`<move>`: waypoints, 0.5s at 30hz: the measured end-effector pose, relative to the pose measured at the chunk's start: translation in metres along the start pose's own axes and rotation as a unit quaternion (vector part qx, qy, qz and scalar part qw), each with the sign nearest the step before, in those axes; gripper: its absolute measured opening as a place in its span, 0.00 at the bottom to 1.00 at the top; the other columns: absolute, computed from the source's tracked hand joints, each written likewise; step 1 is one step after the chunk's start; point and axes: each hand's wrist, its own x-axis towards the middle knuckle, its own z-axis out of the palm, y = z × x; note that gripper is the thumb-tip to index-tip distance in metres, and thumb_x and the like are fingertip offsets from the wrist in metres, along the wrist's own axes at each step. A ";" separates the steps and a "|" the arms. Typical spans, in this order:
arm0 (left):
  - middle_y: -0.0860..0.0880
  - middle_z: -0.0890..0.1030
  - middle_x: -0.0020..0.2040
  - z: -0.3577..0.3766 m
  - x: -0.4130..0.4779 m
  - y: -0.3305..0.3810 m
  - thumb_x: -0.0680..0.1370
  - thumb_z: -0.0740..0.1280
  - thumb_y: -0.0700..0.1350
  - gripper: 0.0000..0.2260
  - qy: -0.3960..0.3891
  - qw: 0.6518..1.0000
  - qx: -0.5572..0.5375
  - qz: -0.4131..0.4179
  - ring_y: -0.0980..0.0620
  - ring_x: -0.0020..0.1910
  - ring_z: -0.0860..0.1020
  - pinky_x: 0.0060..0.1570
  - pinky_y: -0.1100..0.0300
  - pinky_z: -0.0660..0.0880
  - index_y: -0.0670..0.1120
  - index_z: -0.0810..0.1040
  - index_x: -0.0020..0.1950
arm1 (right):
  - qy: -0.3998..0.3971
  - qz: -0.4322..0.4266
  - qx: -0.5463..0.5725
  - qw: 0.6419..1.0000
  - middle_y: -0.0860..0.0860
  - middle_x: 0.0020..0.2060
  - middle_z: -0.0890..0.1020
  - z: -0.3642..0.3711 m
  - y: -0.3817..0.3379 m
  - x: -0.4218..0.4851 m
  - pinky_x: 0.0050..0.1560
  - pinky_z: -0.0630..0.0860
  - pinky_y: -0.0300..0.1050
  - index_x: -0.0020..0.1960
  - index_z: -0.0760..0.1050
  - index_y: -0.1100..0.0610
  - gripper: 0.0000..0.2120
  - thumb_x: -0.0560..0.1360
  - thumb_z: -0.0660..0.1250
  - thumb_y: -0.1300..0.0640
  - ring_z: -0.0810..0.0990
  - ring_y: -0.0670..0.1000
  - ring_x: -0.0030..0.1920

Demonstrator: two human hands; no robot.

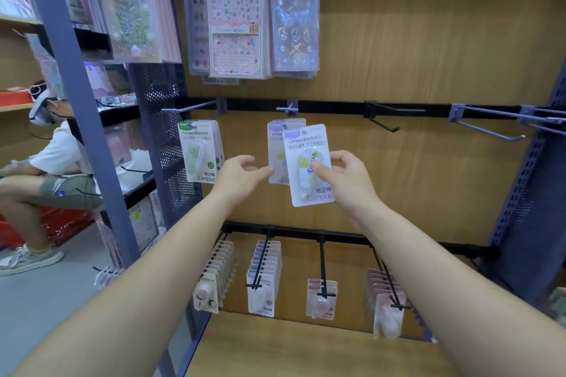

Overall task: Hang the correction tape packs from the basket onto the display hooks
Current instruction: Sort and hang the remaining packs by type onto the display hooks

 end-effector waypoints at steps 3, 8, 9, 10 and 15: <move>0.54 0.81 0.60 -0.017 -0.011 -0.005 0.78 0.73 0.54 0.23 0.028 0.998 0.036 0.043 0.53 0.62 0.78 0.63 0.54 0.74 0.48 0.76 0.71 | -0.012 -0.013 0.002 1.000 0.49 0.44 0.88 0.018 -0.008 0.011 0.36 0.82 0.40 0.59 0.74 0.58 0.10 0.81 0.70 0.56 0.88 0.47 0.42; 0.55 0.83 0.58 -0.040 -0.032 -0.001 0.80 0.71 0.52 0.17 0.046 0.991 0.083 0.096 0.58 0.56 0.78 0.50 0.68 0.69 0.50 0.79 0.67 | 0.016 -0.005 -0.010 1.000 0.49 0.51 0.87 0.038 -0.010 0.021 0.44 0.83 0.45 0.57 0.75 0.56 0.10 0.80 0.71 0.53 0.87 0.49 0.47; 0.55 0.83 0.57 -0.043 -0.035 0.000 0.80 0.71 0.51 0.16 0.046 0.990 0.089 0.103 0.59 0.55 0.78 0.49 0.70 0.68 0.50 0.79 0.67 | 0.022 -0.003 -0.009 1.000 0.49 0.51 0.86 0.040 -0.008 0.020 0.43 0.83 0.45 0.56 0.75 0.55 0.09 0.80 0.71 0.52 0.87 0.49 0.47; 0.55 0.83 0.57 -0.045 -0.037 0.000 0.80 0.71 0.51 0.16 0.047 0.988 0.094 0.109 0.61 0.53 0.78 0.48 0.71 0.68 0.50 0.79 0.66 | 0.028 -0.002 -0.007 1.000 0.48 0.50 0.86 0.041 -0.006 0.019 0.42 0.83 0.44 0.55 0.75 0.54 0.09 0.80 0.71 0.52 0.87 0.48 0.47; 0.57 0.83 0.54 -0.049 -0.045 0.000 0.80 0.71 0.50 0.13 0.043 0.985 0.104 0.128 0.63 0.52 0.79 0.46 0.73 0.69 0.52 0.80 0.63 | 0.040 0.004 -0.014 0.999 0.47 0.50 0.86 0.043 0.000 0.014 0.40 0.82 0.43 0.55 0.76 0.53 0.07 0.80 0.71 0.52 0.87 0.47 0.46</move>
